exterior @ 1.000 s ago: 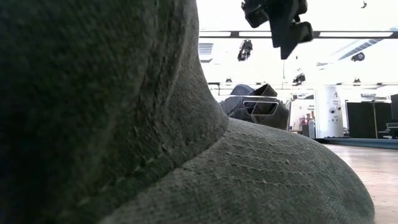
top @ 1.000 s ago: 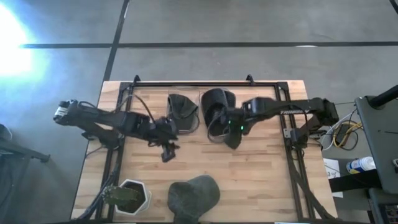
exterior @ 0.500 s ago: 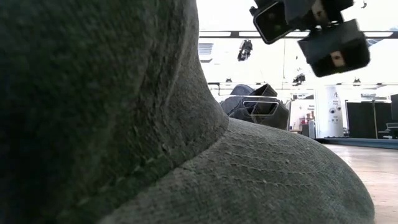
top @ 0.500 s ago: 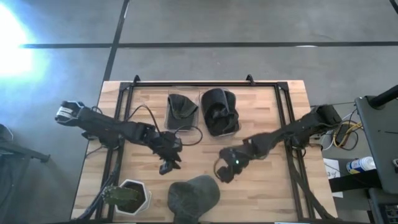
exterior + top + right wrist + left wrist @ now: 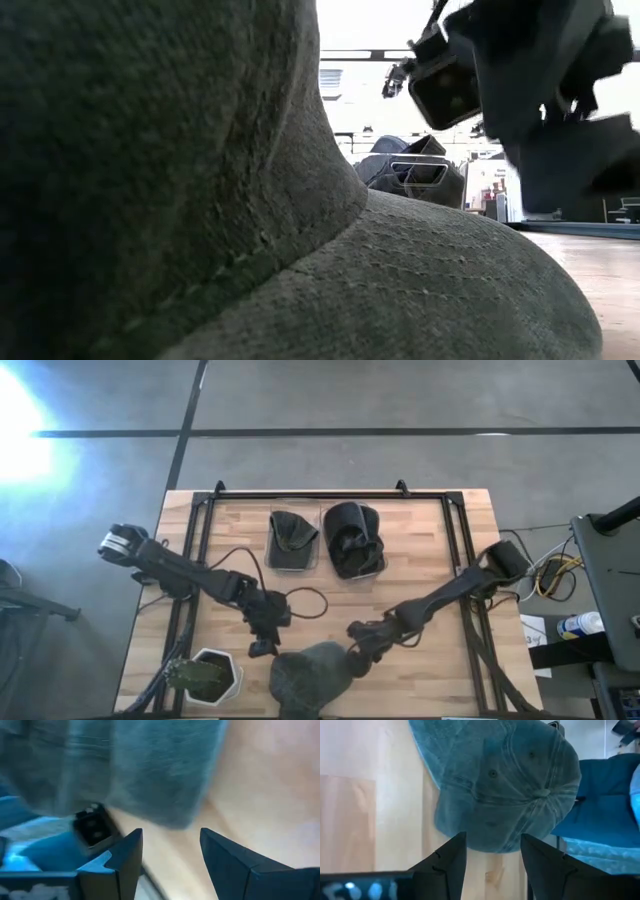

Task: Pick & Place hat
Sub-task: Put the dark green cap into the left transparent bin

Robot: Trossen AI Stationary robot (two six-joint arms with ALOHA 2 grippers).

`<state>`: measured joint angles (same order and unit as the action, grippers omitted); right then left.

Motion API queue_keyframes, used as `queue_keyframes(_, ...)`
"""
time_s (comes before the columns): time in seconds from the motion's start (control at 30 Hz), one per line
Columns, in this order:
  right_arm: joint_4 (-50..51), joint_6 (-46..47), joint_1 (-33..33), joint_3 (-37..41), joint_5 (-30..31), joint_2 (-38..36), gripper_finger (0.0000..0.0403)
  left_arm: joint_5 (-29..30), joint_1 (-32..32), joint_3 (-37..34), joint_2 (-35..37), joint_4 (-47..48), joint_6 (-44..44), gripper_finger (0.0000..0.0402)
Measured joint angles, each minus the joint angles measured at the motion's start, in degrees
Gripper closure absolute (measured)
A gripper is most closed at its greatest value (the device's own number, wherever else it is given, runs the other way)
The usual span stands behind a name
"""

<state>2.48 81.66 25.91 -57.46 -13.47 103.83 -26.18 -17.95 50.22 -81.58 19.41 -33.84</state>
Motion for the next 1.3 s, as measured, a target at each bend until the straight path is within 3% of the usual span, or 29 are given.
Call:
queue_keyframes(0.3, 0.54, -3.86, -0.04, -1.97, 4.58, 4.43, 0.0209, -2.94, -2.69, 0.00, -2.30, -4.37, -6.28, 0.0223)
queue_keyframes(0.8, -16.87, -9.84, -3.22, -1.53, 3.41, 9.24, 0.0211, -1.69, -3.04, -0.02, -10.24, -15.73, -6.59, 0.0223)
queue_keyframes(0.97, -20.39, -11.10, -4.71, -1.60, 2.47, 10.93, 0.0236, 2.69, -3.04, -0.02, -12.78, -15.55, -6.58, 0.0223)
queue_keyframes(1.3, -24.31, -14.97, -7.33, -2.21, 1.14, 12.59, 0.0308, 5.74, -2.89, 0.93, -16.44, -17.00, -8.33, 0.0223)
